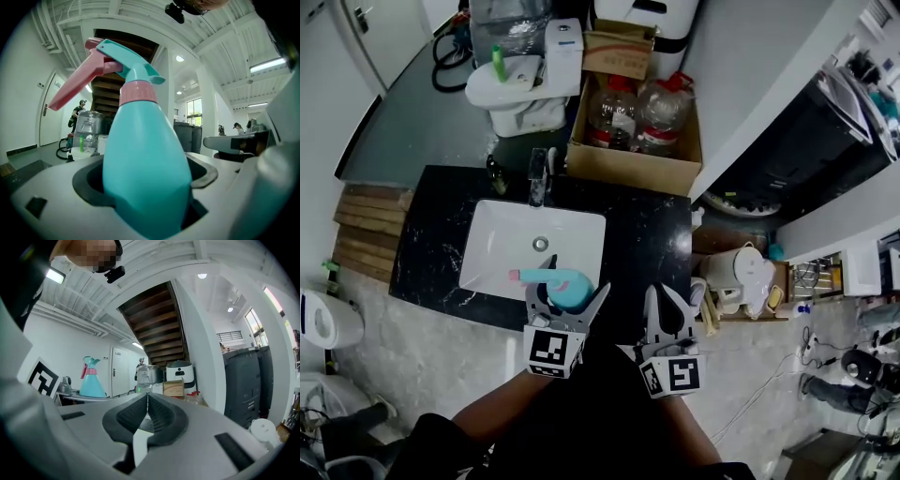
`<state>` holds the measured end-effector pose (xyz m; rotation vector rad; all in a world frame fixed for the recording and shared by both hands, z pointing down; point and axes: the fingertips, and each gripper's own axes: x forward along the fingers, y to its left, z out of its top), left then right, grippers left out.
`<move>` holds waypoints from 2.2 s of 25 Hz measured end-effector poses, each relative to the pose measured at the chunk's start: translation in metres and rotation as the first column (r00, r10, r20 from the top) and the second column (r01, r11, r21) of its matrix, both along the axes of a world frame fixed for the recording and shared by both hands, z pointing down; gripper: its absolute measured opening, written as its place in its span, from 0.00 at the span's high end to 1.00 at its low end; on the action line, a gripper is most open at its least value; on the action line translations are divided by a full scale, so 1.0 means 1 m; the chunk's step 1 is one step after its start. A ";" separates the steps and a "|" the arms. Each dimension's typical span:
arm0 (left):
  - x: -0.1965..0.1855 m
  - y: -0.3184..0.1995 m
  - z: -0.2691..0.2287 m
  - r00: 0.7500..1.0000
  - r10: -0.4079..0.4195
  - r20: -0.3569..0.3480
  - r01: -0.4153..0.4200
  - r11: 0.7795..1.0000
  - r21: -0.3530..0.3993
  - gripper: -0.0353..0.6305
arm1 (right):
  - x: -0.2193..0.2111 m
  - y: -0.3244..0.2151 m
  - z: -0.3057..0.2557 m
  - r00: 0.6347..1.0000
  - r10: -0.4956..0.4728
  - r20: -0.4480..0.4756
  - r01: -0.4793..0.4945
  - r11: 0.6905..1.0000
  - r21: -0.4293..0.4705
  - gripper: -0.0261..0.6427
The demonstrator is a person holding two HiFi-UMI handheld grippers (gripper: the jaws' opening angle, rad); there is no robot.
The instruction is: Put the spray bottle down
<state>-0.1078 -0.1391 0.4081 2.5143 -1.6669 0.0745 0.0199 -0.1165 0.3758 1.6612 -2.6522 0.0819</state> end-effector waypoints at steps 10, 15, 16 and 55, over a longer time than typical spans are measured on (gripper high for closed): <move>0.024 -0.086 0.020 1.000 0.009 0.029 -0.009 1.000 -0.018 0.28 | 0.010 -0.066 0.012 0.999 -0.032 0.007 0.032 0.999 -0.010 0.93; 0.039 -0.121 0.045 0.998 0.022 0.055 -0.019 0.999 -0.043 0.28 | 0.018 -0.093 0.028 0.999 -0.029 0.027 0.030 0.998 -0.051 0.94; 0.042 -0.128 0.050 0.998 0.027 0.064 -0.024 0.999 -0.048 0.28 | 0.020 -0.099 0.032 0.999 -0.029 0.030 0.031 0.998 -0.058 0.94; 0.119 -0.264 0.203 0.979 0.088 0.183 -0.058 0.985 -0.164 0.28 | 0.085 -0.199 0.094 0.996 0.038 0.076 -0.023 0.982 -0.187 0.94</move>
